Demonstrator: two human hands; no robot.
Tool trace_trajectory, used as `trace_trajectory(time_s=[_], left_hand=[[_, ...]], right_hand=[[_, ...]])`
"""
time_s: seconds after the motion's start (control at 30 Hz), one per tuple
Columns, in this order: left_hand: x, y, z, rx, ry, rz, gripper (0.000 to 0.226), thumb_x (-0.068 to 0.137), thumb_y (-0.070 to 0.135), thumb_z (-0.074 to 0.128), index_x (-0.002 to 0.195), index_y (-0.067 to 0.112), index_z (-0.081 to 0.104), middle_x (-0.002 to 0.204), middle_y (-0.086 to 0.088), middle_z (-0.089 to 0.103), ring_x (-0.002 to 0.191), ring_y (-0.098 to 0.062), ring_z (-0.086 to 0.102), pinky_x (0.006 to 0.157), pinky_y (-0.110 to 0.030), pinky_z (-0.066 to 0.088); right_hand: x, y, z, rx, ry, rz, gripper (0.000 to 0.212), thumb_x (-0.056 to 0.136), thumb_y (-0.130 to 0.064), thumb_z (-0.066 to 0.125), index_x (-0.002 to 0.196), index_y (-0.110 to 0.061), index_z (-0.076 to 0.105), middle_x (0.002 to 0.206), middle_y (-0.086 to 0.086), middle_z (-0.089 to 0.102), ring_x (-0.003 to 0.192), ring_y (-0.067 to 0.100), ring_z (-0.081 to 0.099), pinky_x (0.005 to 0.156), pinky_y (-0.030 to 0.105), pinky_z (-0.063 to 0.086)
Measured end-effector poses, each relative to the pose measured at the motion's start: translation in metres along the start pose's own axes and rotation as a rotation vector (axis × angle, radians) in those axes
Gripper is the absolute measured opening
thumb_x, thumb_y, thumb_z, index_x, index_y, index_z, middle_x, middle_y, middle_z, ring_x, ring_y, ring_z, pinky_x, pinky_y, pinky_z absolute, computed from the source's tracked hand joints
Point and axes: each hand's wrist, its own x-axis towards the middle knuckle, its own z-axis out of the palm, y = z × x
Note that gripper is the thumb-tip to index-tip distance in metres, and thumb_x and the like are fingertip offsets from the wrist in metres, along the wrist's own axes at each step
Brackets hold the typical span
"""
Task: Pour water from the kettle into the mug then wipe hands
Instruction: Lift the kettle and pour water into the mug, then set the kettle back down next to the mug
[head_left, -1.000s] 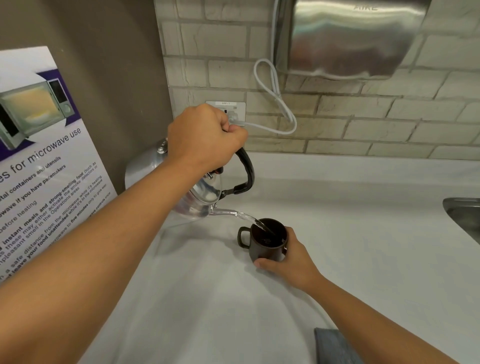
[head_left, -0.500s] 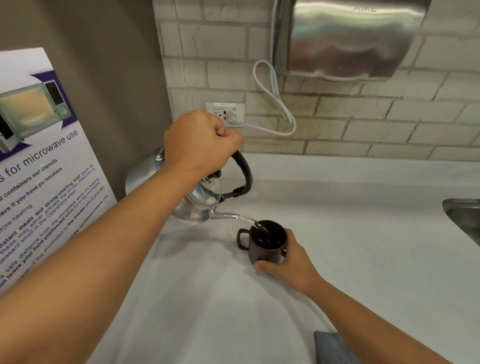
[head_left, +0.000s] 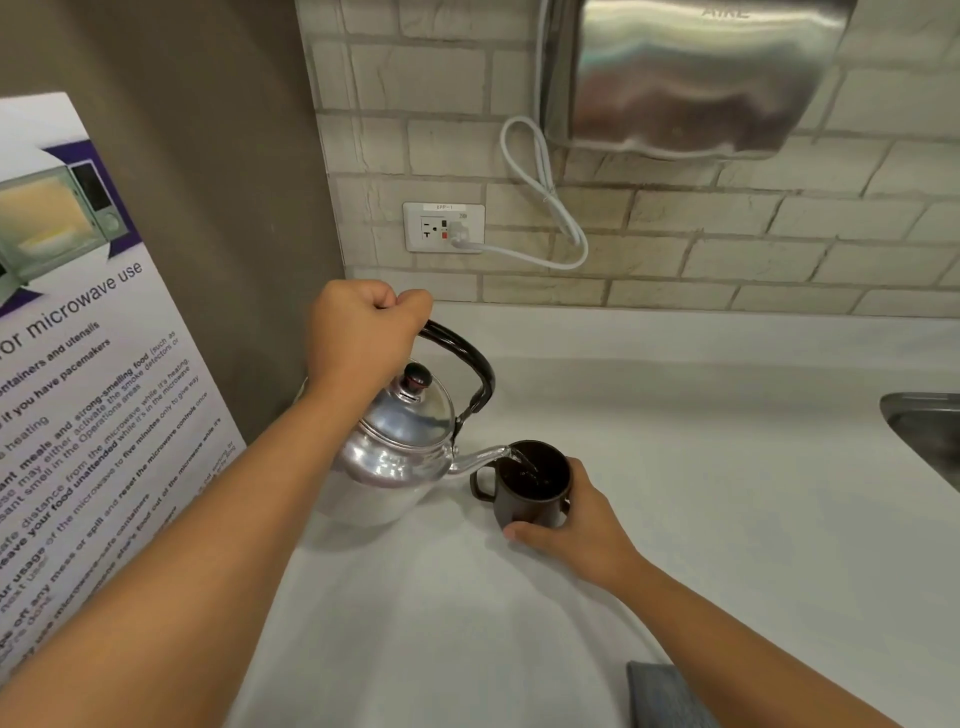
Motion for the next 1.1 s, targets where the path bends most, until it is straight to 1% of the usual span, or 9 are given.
trace_trajectory(time_s=[0.17, 0.27, 0.4, 0.47, 0.63, 0.8, 0.97, 1.03, 1.1], left_hand=[[0.003, -0.004, 0.0, -0.113, 0.032, -0.101, 0.043, 0.065, 0.018, 0.059, 0.033, 0.016, 0.03, 0.031, 0.009, 0.015, 0.035, -0.007, 0.015, 0.036, -0.014, 0.016], [0.008, -0.004, -0.001, -0.186, 0.075, -0.173, 0.049, 0.069, 0.015, 0.06, 0.032, 0.018, 0.027, 0.032, 0.012, 0.014, 0.034, -0.006, 0.013, 0.035, -0.015, 0.014], [0.023, -0.004, -0.011, -0.325, 0.183, -0.319, 0.044, 0.066, 0.022, 0.061, 0.035, 0.022, 0.029, 0.043, 0.007, 0.022, 0.045, -0.011, 0.018, 0.042, -0.024, 0.013], [0.031, -0.004, -0.017, -0.418, 0.235, -0.376, 0.035, 0.063, 0.025, 0.06, 0.044, 0.026, 0.03, 0.054, 0.001, 0.025, 0.051, -0.014, 0.02, 0.049, -0.032, 0.014], [0.048, -0.015, -0.017, -0.537, 0.328, -0.394, 0.036, 0.064, 0.025, 0.059, 0.042, 0.027, 0.03, 0.054, 0.001, 0.027, 0.051, -0.014, 0.022, 0.048, -0.03, 0.017], [0.049, -0.044, 0.008, -0.522, 0.285, -0.341, 0.048, 0.071, 0.019, 0.062, 0.037, 0.026, 0.029, 0.045, 0.009, 0.025, 0.044, -0.008, 0.021, 0.042, -0.024, 0.018], [0.044, -0.081, 0.027, -0.439, 0.228, -0.355, 0.04, 0.075, 0.017, 0.061, 0.047, 0.023, 0.034, 0.042, 0.014, 0.024, 0.046, -0.006, 0.023, 0.042, -0.023, 0.021], [0.042, -0.093, 0.032, -0.408, 0.208, -0.375, 0.039, 0.076, 0.016, 0.062, 0.048, 0.021, 0.034, 0.041, 0.016, 0.024, 0.045, -0.006, 0.023, 0.041, -0.022, 0.022], [0.039, -0.101, 0.038, -0.385, 0.189, -0.384, 0.04, 0.076, 0.015, 0.061, 0.048, 0.02, 0.034, 0.038, 0.016, 0.023, 0.042, -0.005, 0.023, 0.04, -0.021, 0.022]], right_hand=[[-0.001, -0.002, 0.0, 0.01, -0.017, 0.004, 0.083, 0.054, -0.03, 0.092, 0.122, -0.029, 0.044, 0.113, -0.02, 0.058, 0.101, -0.018, 0.051, 0.076, -0.001, 0.04], [-0.002, -0.007, -0.004, -0.013, -0.049, 0.021, 0.089, 0.051, -0.034, 0.093, 0.123, -0.032, 0.041, 0.117, -0.022, 0.055, 0.111, -0.005, 0.053, 0.079, 0.004, 0.042], [-0.003, -0.021, -0.02, -0.083, -0.155, 0.055, 0.131, 0.043, -0.051, 0.091, 0.147, -0.027, 0.015, 0.14, -0.019, 0.036, 0.132, 0.007, 0.036, 0.104, 0.022, 0.031], [-0.002, -0.04, -0.031, -0.068, -0.146, 0.058, 0.139, 0.04, -0.062, 0.086, 0.15, -0.029, 0.006, 0.149, -0.013, 0.031, 0.136, 0.01, 0.032, 0.109, 0.027, 0.027], [0.024, -0.115, -0.045, 0.008, -0.022, -0.163, 0.11, 0.051, -0.071, 0.073, 0.144, -0.031, 0.03, 0.144, -0.011, 0.043, 0.129, 0.006, 0.043, 0.109, 0.028, 0.033], [0.075, -0.164, -0.023, 0.018, 0.07, -0.354, 0.062, 0.078, -0.049, 0.07, 0.131, -0.025, 0.048, 0.129, -0.013, 0.053, 0.12, 0.006, 0.049, 0.095, 0.016, 0.036], [0.115, -0.161, 0.017, -0.149, -0.012, -0.392, 0.051, 0.089, -0.043, 0.059, 0.131, -0.015, 0.05, 0.132, 0.003, 0.056, 0.118, 0.016, 0.052, 0.095, 0.027, 0.042], [0.123, -0.15, 0.028, -0.227, -0.054, -0.413, 0.044, 0.093, -0.039, 0.055, 0.127, -0.013, 0.053, 0.121, 0.005, 0.061, 0.107, 0.016, 0.058, 0.09, 0.027, 0.045], [0.126, -0.136, 0.035, -0.253, -0.079, -0.424, 0.034, 0.095, -0.035, 0.051, 0.119, -0.012, 0.056, 0.096, 0.0, 0.063, 0.082, 0.01, 0.058, 0.074, 0.026, 0.045]])
